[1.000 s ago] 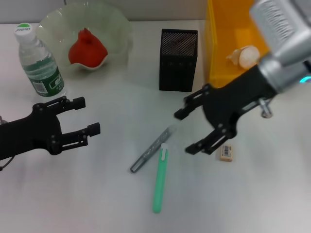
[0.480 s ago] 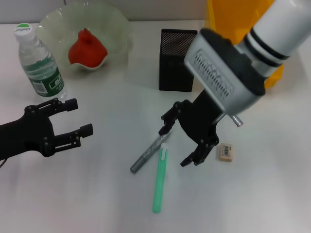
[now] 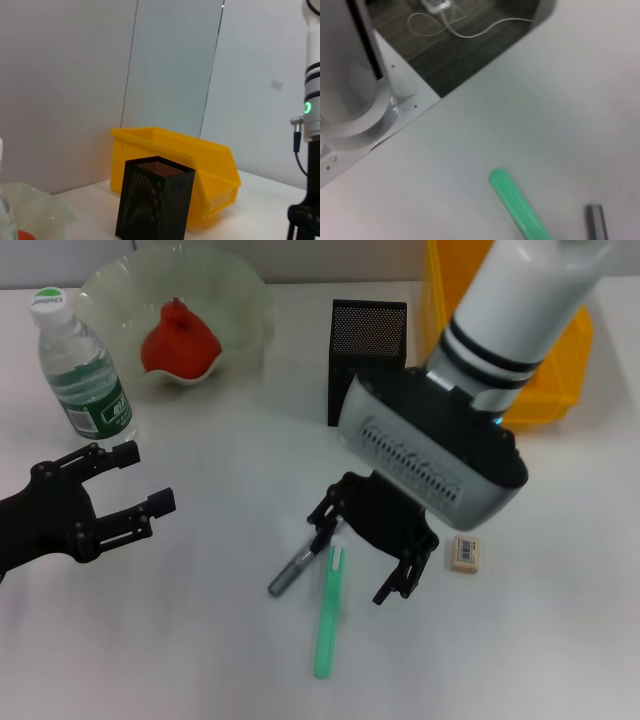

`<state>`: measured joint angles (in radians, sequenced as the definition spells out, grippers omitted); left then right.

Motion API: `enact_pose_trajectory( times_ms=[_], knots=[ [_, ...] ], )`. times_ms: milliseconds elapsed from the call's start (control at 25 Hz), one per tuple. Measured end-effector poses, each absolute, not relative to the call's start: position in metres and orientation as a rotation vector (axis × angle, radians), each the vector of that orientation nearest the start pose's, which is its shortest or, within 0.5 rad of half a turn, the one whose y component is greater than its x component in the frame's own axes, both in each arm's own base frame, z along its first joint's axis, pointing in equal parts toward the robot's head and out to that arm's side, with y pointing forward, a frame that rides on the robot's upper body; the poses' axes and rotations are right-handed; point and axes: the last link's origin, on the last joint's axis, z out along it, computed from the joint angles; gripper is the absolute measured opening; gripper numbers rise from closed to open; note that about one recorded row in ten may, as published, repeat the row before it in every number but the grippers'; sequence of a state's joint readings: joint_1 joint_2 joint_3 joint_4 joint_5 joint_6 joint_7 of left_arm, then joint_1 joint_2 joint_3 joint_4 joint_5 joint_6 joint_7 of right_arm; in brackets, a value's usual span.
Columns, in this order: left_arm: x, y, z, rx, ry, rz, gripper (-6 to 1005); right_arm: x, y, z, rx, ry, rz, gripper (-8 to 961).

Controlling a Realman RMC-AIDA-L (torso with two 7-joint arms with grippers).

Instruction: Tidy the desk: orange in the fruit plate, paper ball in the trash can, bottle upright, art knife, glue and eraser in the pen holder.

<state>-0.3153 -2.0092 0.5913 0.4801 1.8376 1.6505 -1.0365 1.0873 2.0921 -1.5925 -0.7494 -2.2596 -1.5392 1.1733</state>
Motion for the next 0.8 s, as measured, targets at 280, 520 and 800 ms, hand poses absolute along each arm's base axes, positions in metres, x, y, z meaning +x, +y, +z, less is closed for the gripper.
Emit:
enact_pose_trajectory(
  times_ms=[280,520,800],
  knots=[
    [-0.331,0.26,0.023,-2.489,-0.575,-0.846,800,0.096,0.345,-0.108,-3.077,-1.576,-0.688,794],
    [-0.332,0.26,0.023,-2.488,-0.577,-0.845,800,0.094,0.344,-0.114,-2.995,-1.721,-0.742,785],
    [-0.332,0.26,0.021,-2.482,-0.588,-0.838,800,0.095,0.344,-0.12,-2.932,-1.813,-0.751,775]
  ],
)
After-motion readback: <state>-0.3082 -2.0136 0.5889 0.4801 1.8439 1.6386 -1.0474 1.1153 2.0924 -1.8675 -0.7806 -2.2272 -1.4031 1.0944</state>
